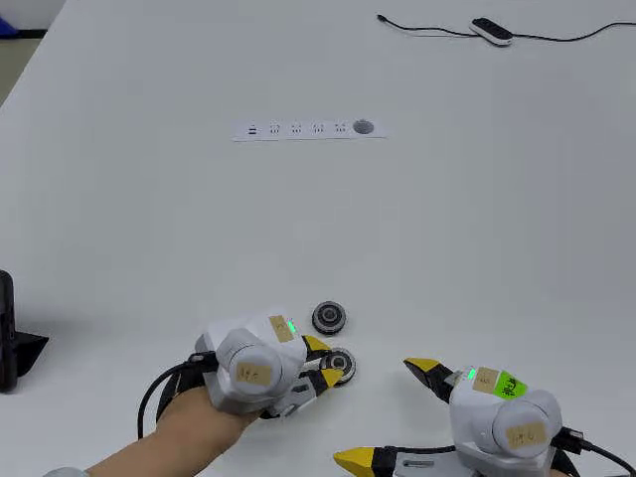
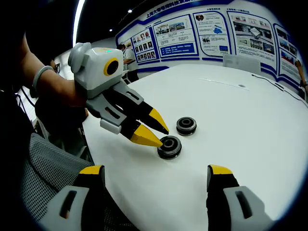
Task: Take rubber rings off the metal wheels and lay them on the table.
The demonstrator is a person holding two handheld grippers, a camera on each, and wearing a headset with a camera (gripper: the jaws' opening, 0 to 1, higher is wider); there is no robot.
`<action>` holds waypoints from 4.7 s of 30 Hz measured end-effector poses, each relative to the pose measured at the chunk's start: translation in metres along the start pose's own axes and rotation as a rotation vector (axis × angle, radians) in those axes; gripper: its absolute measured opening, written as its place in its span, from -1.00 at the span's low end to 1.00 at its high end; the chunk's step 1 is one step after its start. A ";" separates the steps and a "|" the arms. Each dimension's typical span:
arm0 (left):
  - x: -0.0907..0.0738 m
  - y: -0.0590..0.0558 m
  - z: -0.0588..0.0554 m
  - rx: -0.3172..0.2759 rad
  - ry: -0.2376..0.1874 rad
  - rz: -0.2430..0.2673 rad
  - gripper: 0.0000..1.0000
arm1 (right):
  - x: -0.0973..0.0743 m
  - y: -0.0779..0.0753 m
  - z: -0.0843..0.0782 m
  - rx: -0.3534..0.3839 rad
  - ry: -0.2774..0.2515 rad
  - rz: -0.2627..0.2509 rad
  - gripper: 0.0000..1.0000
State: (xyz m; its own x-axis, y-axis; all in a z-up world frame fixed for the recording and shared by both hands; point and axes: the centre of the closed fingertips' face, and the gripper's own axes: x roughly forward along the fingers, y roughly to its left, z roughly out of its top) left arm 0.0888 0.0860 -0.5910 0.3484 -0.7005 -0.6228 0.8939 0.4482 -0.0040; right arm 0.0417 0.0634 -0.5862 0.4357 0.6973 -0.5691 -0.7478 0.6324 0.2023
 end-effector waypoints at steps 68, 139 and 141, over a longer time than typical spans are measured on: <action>0.010 0.001 -0.007 0.054 0.062 -0.058 -0.78 | 0.014 -0.031 0.021 0.574 -0.158 0.020 -0.29; 0.010 0.000 -0.005 0.060 0.046 -0.068 -0.78 | 0.038 -0.037 0.016 0.795 -0.088 0.070 -0.65; 0.010 0.001 -0.006 0.058 0.045 -0.069 -0.78 | 0.039 -0.038 0.015 0.795 -0.085 0.069 -0.66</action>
State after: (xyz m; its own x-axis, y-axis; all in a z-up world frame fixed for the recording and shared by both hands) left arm 0.0913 0.0822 -0.6016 0.2738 -0.7021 -0.6573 0.9306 0.3660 -0.0032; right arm 0.0944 0.0721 -0.6042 0.4620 0.7468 -0.4784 -0.2074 0.6154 0.7604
